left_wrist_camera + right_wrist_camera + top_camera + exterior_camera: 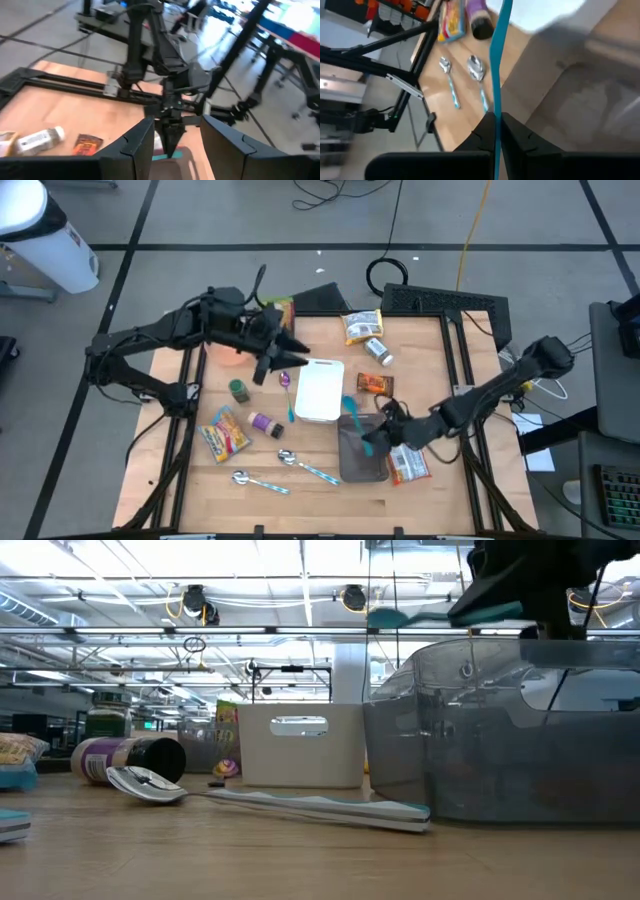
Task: Pick & Place Food Item
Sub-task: Put the blue baby spoon into the bottom black bin
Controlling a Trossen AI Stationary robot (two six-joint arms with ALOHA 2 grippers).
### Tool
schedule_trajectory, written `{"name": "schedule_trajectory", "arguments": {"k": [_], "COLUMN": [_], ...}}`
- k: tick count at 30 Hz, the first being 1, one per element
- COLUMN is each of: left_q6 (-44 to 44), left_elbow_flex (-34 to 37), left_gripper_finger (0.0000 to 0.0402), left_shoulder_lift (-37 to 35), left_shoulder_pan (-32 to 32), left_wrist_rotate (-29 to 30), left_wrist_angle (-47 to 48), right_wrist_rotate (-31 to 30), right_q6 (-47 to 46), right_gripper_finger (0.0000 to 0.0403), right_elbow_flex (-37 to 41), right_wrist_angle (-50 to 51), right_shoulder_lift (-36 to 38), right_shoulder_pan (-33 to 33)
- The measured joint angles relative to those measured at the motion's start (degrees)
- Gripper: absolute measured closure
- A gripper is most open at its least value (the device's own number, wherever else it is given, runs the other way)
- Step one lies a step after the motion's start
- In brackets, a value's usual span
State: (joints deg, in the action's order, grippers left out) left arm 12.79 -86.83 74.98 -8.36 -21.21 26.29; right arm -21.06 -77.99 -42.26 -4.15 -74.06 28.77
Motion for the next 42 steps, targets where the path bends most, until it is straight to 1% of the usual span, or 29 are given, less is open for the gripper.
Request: {"name": "schedule_trajectory", "arguments": {"k": [5, 10, 14, 18, 20, 23, 29, 33, 37, 42], "left_q6": [-1.41, -0.5, -0.15, 1.91, 1.95, 2.33, 3.05, 3.9, 3.94, 3.66], "left_elbow_flex": [0.0, 0.0, 0.0, 0.0, -0.02, -0.01, -0.04, 0.0, 0.0, 0.0], "left_gripper_finger": [0.0236, 0.0236, 0.0236, 0.0236, 0.0236, 0.0236, 0.0236, 0.0236, 0.0236, 0.0236], "left_shoulder_lift": [0.0, 0.0, 0.0, 0.37, 0.88, 2.12, 4.5, 6.54, 7.56, 7.87], "left_shoulder_pan": [2.14, 4.53, 6.52, 7.58, 7.79, 7.85, 7.83, 7.8, 7.8, 7.8], "left_wrist_rotate": [-1.36, -1.18, 3.59, 9.62, 10.81, 10.78, 10.69, 9.12, 6.49, 6.21], "left_wrist_angle": [1.99, 2.55, 2.32, 0.54, -0.55, -1.24, -1.22, -1.84, -2.66, -2.69], "right_wrist_rotate": [-0.12, 0.01, 0.59, 3.66, 4.88, 5.41, 10.07, 13.22, 13.78, 14.56], "right_q6": [-5.71, -8.27, -8.35, -8.37, -8.36, -8.31, -6.38, -4.91, -4.25, -4.37], "right_gripper_finger": [0.0403, 0.0403, 0.0403, 0.0403, 0.0403, 0.0403, 0.0403, 0.0403, 0.0403, 0.0403], "right_elbow_flex": [-0.03, -0.11, -0.11, -0.11, -0.11, -0.11, -0.11, -0.11, -0.11, -0.11], "right_wrist_angle": [-4.71, -3.73, -0.98, 2.59, 4.5, 5.8, 5.35, 3.57, 2.05, 2.25], "right_shoulder_lift": [-5.18, -6.88, -6.88, -6.89, -6.87, -6.89, -8.09, -9.83, -10.47, -10.58], "right_shoulder_pan": [2.76, 5.09, 5.6, 5.34, 5.04, 4.2, 0.78, -1.15, -2.2, -2.91]}}
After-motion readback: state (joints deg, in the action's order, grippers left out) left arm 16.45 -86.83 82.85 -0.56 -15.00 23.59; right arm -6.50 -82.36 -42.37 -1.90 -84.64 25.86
